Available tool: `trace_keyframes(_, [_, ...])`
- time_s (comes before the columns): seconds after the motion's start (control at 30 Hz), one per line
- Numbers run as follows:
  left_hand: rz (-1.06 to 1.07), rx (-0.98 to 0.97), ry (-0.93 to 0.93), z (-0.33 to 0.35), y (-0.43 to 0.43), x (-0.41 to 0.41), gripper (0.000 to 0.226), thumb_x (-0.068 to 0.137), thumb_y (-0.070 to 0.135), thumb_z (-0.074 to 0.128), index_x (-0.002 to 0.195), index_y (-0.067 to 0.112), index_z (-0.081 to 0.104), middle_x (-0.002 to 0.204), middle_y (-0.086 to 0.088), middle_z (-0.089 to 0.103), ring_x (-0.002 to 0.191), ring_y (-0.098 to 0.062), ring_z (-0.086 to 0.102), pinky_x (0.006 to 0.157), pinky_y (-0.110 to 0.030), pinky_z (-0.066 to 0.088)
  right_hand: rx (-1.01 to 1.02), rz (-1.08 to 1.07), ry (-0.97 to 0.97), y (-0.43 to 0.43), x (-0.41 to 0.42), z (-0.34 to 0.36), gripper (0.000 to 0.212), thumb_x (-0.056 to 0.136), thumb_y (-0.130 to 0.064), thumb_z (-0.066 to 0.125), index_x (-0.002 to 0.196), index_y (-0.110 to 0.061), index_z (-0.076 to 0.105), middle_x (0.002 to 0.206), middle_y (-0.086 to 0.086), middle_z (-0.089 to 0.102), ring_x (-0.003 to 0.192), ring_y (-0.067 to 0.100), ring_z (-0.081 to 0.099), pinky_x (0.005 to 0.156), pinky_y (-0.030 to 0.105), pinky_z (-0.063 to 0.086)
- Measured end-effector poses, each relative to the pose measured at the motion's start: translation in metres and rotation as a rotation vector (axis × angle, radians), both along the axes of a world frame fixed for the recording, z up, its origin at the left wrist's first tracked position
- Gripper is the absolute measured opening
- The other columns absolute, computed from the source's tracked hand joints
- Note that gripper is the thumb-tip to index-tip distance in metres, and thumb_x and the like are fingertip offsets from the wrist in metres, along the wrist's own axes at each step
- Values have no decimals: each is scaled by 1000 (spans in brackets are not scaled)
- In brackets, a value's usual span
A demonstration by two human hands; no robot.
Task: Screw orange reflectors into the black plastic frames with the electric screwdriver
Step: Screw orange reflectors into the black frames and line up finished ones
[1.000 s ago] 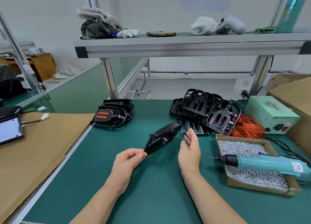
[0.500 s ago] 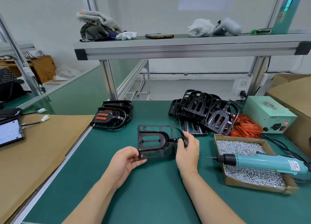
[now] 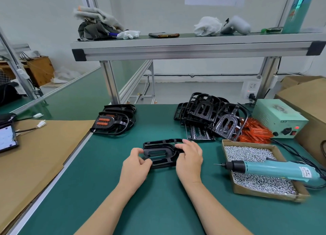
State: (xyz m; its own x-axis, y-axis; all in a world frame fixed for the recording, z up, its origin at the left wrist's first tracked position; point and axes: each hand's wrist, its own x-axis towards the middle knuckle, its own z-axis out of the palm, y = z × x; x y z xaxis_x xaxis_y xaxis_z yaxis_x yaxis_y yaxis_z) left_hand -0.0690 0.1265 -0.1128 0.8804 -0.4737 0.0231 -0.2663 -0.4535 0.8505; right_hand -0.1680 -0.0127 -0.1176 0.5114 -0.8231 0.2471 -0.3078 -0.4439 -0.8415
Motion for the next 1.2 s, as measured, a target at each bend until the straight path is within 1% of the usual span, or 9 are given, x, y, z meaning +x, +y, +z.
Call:
trace_keyframes(0.1, [13,104,-164,0,-3,0,18,90,23,58,107,28,62,64,2,62,66,-6,58,59,-13,38,-68,44,117,2,0,0,38,98,-5,45,122,-23,68,142,-10,55,146,17,27,123,39,9])
trace_keyframes(0.17, [38,140,-249,-5,-3,-2,19,89,26,59,106,27,67,63,7,58,68,-7,57,63,-20,40,-121,53,155,5,-1,-1,36,98,-11,46,126,-25,65,142,-10,53,147,17,25,123,41,9])
trace_keyframes(0.3, [52,138,-474,-11,-1,-2,32,85,40,62,112,27,69,96,15,51,88,-9,53,77,-31,45,-284,85,267,9,-5,1,44,92,-10,48,133,-22,61,132,-3,50,143,21,30,122,42,10])
trace_keyframes(0.4, [-123,78,-424,-12,-2,2,86,73,64,60,149,30,42,151,-1,34,141,-21,30,118,-43,28,-439,127,348,10,-10,2,49,88,-13,50,136,-19,58,124,4,50,134,28,38,124,43,8])
trace_keyframes(0.47, [-242,169,-428,-14,-5,3,105,65,82,52,156,40,20,165,2,11,153,-19,6,124,-45,12,-491,130,409,10,-15,4,48,88,-15,48,135,-16,58,125,7,50,132,31,38,124,42,7])
trace_keyframes(0.67, [-355,315,-565,-20,-8,9,114,65,91,42,156,23,29,158,9,30,145,-6,25,124,-38,8,-506,187,430,9,-21,12,43,95,-23,38,128,-9,62,139,9,49,147,28,24,125,38,3])
trace_keyframes(0.83, [-410,309,-569,-21,-6,9,117,64,93,46,156,24,30,161,5,28,147,-10,22,124,-35,5,-498,148,214,-15,-29,41,29,94,-17,56,118,-5,68,127,13,58,130,33,46,113,41,35])
trace_keyframes(0.9, [-430,305,-548,-21,-5,9,119,61,96,46,156,25,30,162,5,26,148,-10,20,124,-32,2,-459,99,214,-41,-32,58,30,94,-18,57,120,-9,69,128,9,59,127,27,46,112,38,36])
trace_keyframes(1.2, [-449,300,-523,-18,-4,7,124,57,102,41,157,30,27,162,10,23,150,-6,14,121,-25,-5,-352,-198,681,-172,-66,88,42,94,-14,51,136,-8,55,134,18,54,123,38,47,104,48,42])
